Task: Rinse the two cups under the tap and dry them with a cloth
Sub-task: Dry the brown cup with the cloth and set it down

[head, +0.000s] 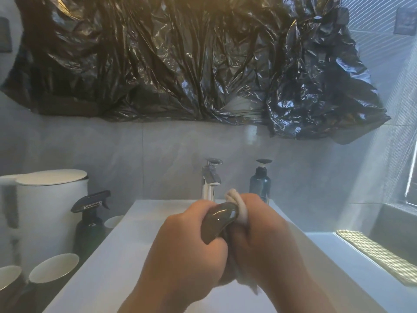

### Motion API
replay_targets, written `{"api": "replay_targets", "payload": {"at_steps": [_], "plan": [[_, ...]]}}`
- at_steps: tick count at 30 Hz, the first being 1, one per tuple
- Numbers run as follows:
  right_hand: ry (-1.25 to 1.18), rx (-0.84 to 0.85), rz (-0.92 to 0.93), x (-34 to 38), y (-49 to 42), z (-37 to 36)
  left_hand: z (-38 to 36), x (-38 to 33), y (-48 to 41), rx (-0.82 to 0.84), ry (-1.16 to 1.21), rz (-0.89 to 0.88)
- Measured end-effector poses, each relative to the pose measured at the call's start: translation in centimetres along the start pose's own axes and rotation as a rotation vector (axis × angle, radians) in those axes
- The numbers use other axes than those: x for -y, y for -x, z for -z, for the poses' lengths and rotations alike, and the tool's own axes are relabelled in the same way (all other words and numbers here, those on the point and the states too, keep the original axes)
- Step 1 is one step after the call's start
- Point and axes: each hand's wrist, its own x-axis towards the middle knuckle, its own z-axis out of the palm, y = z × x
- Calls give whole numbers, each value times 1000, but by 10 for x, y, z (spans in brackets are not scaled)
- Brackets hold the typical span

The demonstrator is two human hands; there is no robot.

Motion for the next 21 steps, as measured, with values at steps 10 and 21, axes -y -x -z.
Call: {"api": "replay_targets", "payload": {"at_steps": [10,21], "plan": [[-326,-69,-346,6,3,-18,-13,-2,0,-376,70,-104],[-161,57,-195,0,0,-12,-14,11,-1,-309,106,-26]]}}
